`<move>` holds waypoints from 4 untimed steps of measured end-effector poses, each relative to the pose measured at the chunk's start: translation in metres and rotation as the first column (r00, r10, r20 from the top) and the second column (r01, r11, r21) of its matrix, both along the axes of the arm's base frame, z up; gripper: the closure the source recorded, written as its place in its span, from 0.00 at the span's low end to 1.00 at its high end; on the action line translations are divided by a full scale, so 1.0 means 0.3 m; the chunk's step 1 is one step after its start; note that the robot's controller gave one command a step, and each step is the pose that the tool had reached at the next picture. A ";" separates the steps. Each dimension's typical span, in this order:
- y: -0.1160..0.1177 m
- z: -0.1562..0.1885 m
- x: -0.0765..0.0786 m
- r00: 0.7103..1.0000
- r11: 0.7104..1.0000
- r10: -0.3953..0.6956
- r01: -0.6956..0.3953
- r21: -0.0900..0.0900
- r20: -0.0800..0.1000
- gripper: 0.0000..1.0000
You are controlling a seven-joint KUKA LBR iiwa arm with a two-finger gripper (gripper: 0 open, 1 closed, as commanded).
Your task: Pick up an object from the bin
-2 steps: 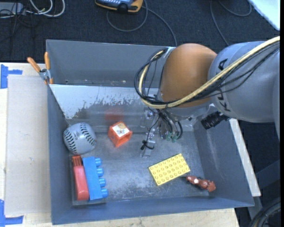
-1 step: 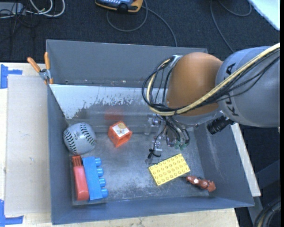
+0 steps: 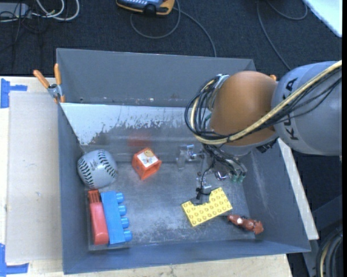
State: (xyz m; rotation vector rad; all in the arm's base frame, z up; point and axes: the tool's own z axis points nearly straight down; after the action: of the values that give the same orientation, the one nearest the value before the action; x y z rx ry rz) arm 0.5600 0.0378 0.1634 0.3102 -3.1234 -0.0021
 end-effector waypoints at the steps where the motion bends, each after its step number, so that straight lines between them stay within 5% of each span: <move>1: -0.046 -0.077 -0.132 0.990 0.990 0.142 -0.142 0.000 -0.002 0.00; 2: -0.130 -0.143 -0.197 0.999 0.999 0.049 -0.049 0.001 -0.005 0.00; 3: -0.260 -0.311 -0.114 0.978 0.978 0.208 -0.208 0.002 -0.002 1.00; 4: -0.260 -0.311 -0.114 0.978 0.978 0.207 -0.207 0.002 -0.002 1.00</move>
Offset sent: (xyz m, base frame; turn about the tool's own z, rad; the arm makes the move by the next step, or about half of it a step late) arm -0.0643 -0.0683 -0.0614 -0.1430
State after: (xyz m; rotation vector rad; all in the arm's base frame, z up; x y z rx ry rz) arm 0.5259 -0.0401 0.0700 0.6334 -3.0718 -0.0042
